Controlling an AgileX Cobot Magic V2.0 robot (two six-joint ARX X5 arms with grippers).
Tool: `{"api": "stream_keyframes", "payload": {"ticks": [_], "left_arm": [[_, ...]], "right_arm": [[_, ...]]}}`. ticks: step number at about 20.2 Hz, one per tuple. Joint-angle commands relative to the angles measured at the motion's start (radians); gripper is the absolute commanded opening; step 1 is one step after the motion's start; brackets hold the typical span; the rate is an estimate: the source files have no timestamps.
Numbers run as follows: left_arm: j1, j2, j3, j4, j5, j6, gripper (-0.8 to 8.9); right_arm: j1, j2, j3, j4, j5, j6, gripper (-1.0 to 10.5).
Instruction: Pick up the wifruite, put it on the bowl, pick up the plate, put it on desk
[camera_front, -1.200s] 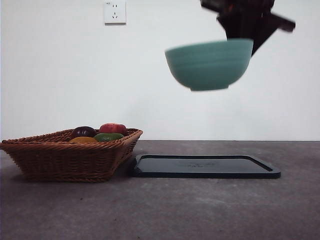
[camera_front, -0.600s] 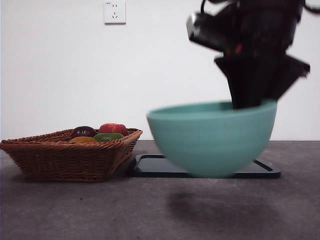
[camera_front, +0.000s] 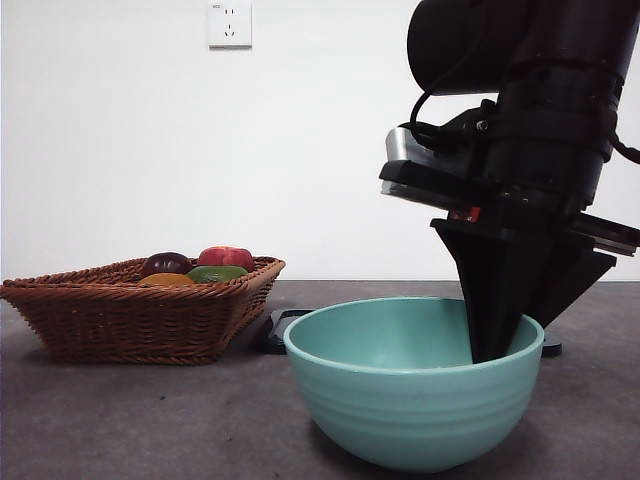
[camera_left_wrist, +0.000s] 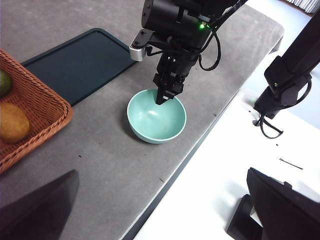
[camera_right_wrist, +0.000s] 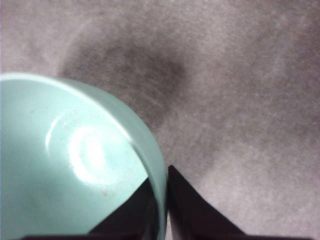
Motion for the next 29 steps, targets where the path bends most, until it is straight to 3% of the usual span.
{"api": "stream_keyframes", "payload": {"ticks": [1,6,9,13,16,21,24,29], "left_arm": [[-0.006,0.003,0.01,0.014,0.004,-0.003,6.57],[-0.006,0.003,0.01,0.015,0.004,-0.003,6.57],[-0.006,0.003,0.01,0.015,0.004,-0.003,6.57],[-0.005,0.003,0.01,0.014,0.004,-0.003,6.57],[-0.005,0.003,0.01,0.013,0.004,-0.002,6.57],[-0.005,0.003,0.01,0.014,0.004,-0.003,6.57],[-0.005,0.003,0.01,0.014,0.004,-0.003,6.57],[-0.005,0.003,0.01,0.014,0.004,-0.003,6.57]], "right_arm": [[0.009,0.021,0.006,0.008,0.002,0.019,0.1],[0.009,0.021,0.006,0.01,0.014,0.029,0.1],[0.009,0.02,0.006,0.013,0.07,0.029,0.4],[0.009,-0.004,0.016,-0.014,0.084,0.021,4.7],[0.009,-0.063,0.042,-0.085,0.087,-0.02,5.2],[0.011,-0.316,0.055,-0.233,0.104,-0.031,5.3],[0.012,-0.527,0.055,-0.318,0.109,-0.02,6.0],[0.012,-0.89,0.055,-0.46,0.097,-0.025,6.0]]}}
